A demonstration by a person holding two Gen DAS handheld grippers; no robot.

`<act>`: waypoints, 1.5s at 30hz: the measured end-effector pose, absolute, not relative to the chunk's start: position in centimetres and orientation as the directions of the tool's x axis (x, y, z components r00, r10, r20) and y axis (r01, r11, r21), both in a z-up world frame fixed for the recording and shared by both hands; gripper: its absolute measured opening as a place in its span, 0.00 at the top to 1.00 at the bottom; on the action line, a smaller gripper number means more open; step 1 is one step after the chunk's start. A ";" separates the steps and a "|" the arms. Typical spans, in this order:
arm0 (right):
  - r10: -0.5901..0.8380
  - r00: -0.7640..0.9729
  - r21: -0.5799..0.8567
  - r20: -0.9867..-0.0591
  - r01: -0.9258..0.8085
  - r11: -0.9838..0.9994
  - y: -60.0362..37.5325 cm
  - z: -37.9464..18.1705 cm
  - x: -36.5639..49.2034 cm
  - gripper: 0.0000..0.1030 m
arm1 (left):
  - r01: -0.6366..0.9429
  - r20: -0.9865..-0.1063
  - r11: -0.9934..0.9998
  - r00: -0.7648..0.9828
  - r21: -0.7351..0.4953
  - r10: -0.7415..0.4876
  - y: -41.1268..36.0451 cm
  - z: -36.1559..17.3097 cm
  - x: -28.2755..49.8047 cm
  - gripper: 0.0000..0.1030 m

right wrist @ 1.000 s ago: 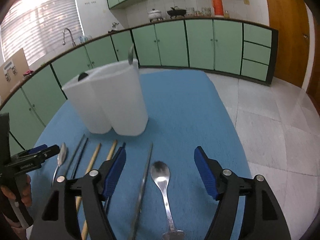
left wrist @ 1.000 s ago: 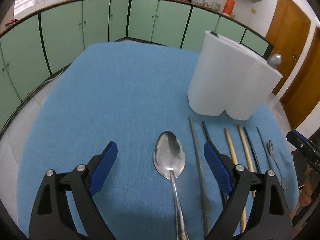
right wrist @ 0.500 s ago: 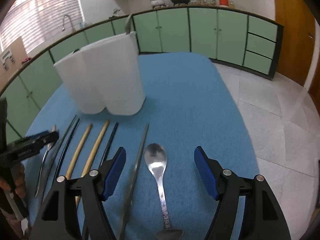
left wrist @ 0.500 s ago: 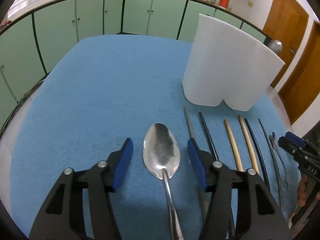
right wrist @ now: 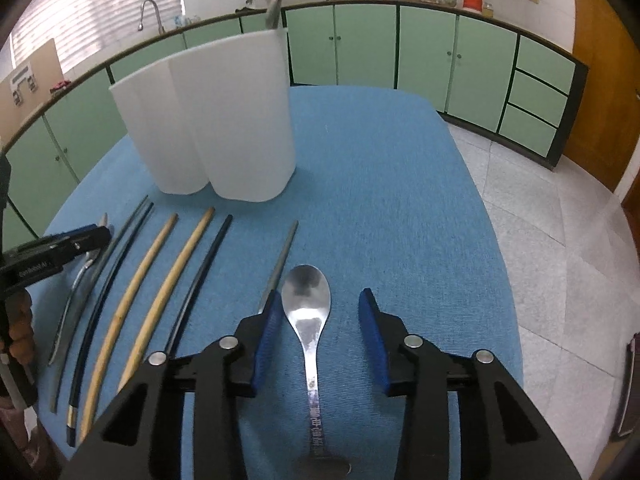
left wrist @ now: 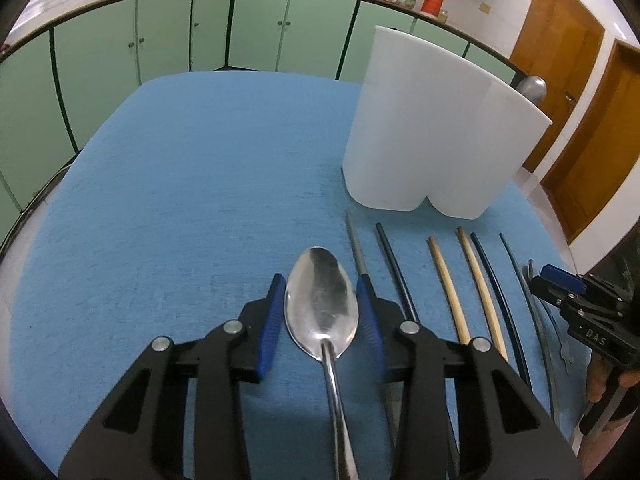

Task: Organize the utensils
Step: 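Carry both spoons over the white holder and lower them in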

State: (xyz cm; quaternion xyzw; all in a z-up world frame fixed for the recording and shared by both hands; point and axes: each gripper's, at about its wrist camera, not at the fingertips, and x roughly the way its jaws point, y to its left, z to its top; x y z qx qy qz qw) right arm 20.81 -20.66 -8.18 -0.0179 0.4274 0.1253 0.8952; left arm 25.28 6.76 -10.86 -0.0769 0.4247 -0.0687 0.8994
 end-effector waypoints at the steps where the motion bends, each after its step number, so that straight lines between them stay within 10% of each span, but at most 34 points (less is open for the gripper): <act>1: 0.208 0.603 0.070 -0.770 -0.245 0.967 -20.6 -8.2 20.9 0.62 | 0.061 -0.753 0.978 0.630 -0.197 -0.191 6.7 -10.8 25.3 0.66; 25: 0.222 0.645 0.058 -0.732 -0.265 0.963 -19.6 -6.7 19.8 0.75 | 0.082 -0.729 0.972 0.648 -0.222 -0.221 6.8 -10.3 24.7 0.66; 45: 0.334 0.792 0.170 -0.511 -0.288 0.942 -22.5 -0.3 14.8 0.75 | 0.158 -0.485 0.951 0.830 -0.267 -0.274 7.0 -4.6 19.2 0.66</act>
